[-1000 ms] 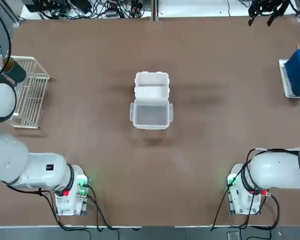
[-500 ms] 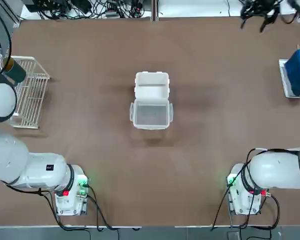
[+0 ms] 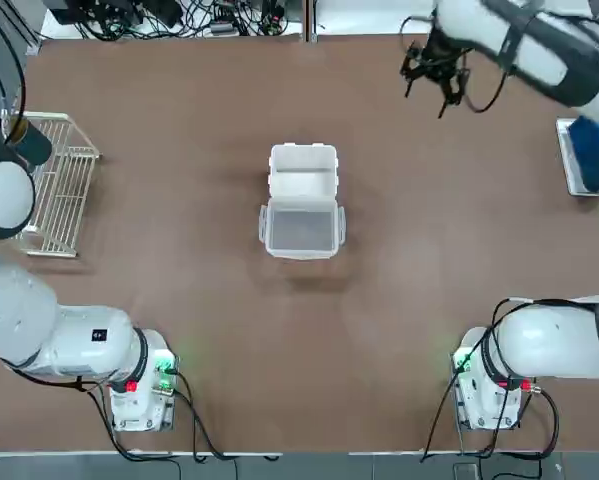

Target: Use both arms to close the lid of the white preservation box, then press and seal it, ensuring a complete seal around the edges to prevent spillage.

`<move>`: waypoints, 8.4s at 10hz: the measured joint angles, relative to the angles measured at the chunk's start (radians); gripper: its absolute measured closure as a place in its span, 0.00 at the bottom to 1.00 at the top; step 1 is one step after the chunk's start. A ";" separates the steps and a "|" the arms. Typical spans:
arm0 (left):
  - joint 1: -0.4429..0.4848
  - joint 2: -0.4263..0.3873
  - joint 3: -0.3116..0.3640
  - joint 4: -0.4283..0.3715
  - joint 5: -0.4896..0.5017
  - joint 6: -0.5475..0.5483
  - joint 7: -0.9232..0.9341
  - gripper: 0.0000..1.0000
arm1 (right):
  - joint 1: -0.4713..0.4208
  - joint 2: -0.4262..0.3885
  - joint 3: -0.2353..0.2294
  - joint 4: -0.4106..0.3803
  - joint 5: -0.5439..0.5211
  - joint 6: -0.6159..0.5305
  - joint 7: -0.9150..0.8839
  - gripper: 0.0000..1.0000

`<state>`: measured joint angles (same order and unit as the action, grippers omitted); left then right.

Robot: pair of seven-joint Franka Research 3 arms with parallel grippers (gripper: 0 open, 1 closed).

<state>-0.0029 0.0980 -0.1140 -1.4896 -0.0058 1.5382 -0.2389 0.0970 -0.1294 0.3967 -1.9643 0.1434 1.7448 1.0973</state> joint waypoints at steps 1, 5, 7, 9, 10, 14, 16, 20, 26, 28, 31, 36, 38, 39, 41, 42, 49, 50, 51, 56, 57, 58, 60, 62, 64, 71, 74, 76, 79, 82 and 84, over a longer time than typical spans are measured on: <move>0.005 0.002 0.002 -0.003 0.000 0.000 -0.001 0.00 | 0.004 0.001 0.094 -0.049 0.002 0.072 0.132 0.01; 0.022 0.015 0.005 -0.021 0.000 0.000 -0.002 0.04 | 0.034 0.025 0.343 -0.141 0.030 0.237 0.624 0.01; 0.023 0.026 0.005 -0.026 0.000 0.002 -0.002 0.04 | 0.065 0.075 0.366 -0.166 0.051 0.344 0.789 0.01; 0.024 0.030 0.005 -0.035 0.000 0.002 -0.002 0.04 | 0.122 0.150 0.386 -0.194 0.053 0.483 0.929 0.01; 0.024 0.030 0.005 -0.037 0.000 0.002 -0.002 0.04 | 0.149 0.182 0.390 -0.198 0.053 0.529 0.965 0.01; 0.024 0.030 0.005 -0.038 0.000 0.002 -0.002 0.04 | 0.223 0.257 0.390 -0.261 0.053 0.718 1.031 0.01; 0.024 0.030 0.005 -0.038 0.000 0.002 -0.003 0.04 | 0.237 0.303 0.390 -0.265 0.053 0.761 1.064 0.01; 0.023 0.030 0.005 -0.038 0.000 0.003 -0.003 0.04 | 0.241 0.358 0.389 -0.266 0.053 0.827 1.076 0.04; 0.028 0.030 0.006 -0.038 0.000 0.003 -0.003 0.04 | 0.243 0.393 0.388 -0.266 0.052 0.869 1.077 0.27; 0.029 0.030 0.006 -0.038 0.000 0.003 -0.003 0.04 | 0.243 0.398 0.384 -0.266 0.052 0.877 1.077 0.38; 0.029 0.030 0.006 -0.038 0.000 0.003 -0.003 0.04 | 0.244 0.404 0.378 -0.270 0.049 0.890 1.077 0.54; 0.035 0.030 0.006 -0.038 0.000 0.003 -0.003 0.04 | 0.245 0.406 0.377 -0.273 0.047 0.890 1.077 0.74; 0.035 0.030 0.006 -0.038 0.000 0.003 -0.003 0.04 | 0.245 0.406 0.377 -0.273 0.047 0.890 1.077 0.80; 0.037 0.030 0.007 -0.038 0.000 0.003 -0.003 0.04 | 0.245 0.406 0.377 -0.273 0.047 0.890 1.077 0.84; 0.047 0.030 0.007 -0.038 0.000 0.003 -0.003 0.04 | 0.246 0.408 0.376 -0.274 0.047 0.889 1.077 0.87; 0.048 0.030 0.007 -0.038 0.000 0.003 -0.003 0.04 | 0.246 0.410 0.374 -0.274 0.047 0.889 1.078 0.88; 0.048 0.028 0.006 -0.037 0.000 0.002 -0.003 0.04 | 0.233 0.411 0.363 -0.201 0.049 0.777 1.114 0.96; 0.048 0.027 0.007 -0.037 0.000 0.002 -0.003 0.04 | 0.229 0.411 0.364 -0.183 0.050 0.748 1.117 0.96; 0.048 0.027 0.007 -0.037 0.000 0.002 -0.003 0.04 | 0.222 0.411 0.365 -0.167 0.052 0.722 1.120 0.96; 0.050 0.027 0.007 -0.036 0.000 0.002 -0.003 0.04 | 0.176 0.405 0.377 -0.073 0.073 0.594 1.123 0.96; 0.050 0.026 0.007 -0.036 0.000 0.002 -0.003 0.04 | 0.163 0.400 0.379 -0.053 0.076 0.573 1.123 0.96; 0.050 0.026 0.007 -0.036 0.000 0.002 -0.003 0.04 | 0.151 0.393 0.380 -0.029 0.077 0.553 1.123 0.96; 0.051 0.025 0.007 -0.035 0.000 0.002 -0.003 0.04 | 0.114 0.379 0.377 0.017 0.076 0.537 1.119 0.96; 0.051 0.025 0.007 -0.035 0.000 0.002 -0.003 0.03 | 0.080 0.375 0.355 0.046 0.071 0.561 1.101 0.96; 0.051 0.025 0.007 -0.035 0.000 0.002 -0.003 0.03 | 0.072 0.390 0.327 0.059 0.069 0.601 1.076 0.96; 0.053 0.025 0.007 -0.035 0.000 0.002 -0.003 0.05 | 0.070 0.486 0.205 0.125 0.058 0.628 1.025 0.93; 0.053 0.027 0.007 -0.036 0.000 0.002 -0.003 0.36 | 0.067 0.526 0.159 0.190 0.057 0.598 1.019 0.73; 0.053 0.040 0.007 -0.037 0.000 0.003 -0.003 0.67 | 0.065 0.538 0.130 0.278 0.055 0.535 1.018 0.45; 0.044 0.073 0.004 -0.041 -0.017 0.003 -0.034 0.99 | 0.085 0.541 0.128 0.334 0.001 0.442 1.010 0.51; 0.027 0.109 -0.008 -0.055 -0.101 0.012 -0.153 0.99 | 0.195 0.577 0.129 0.317 -0.095 0.423 1.029 0.98; 0.022 0.111 -0.048 -0.096 -0.126 0.056 -0.243 0.99 | 0.232 0.629 0.128 0.314 -0.163 0.463 1.079 0.99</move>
<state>0.0195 0.2088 -0.1623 -1.5854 -0.1320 1.5944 -0.4818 0.3290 0.4996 0.5246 -1.6502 -0.0198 2.2082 2.1766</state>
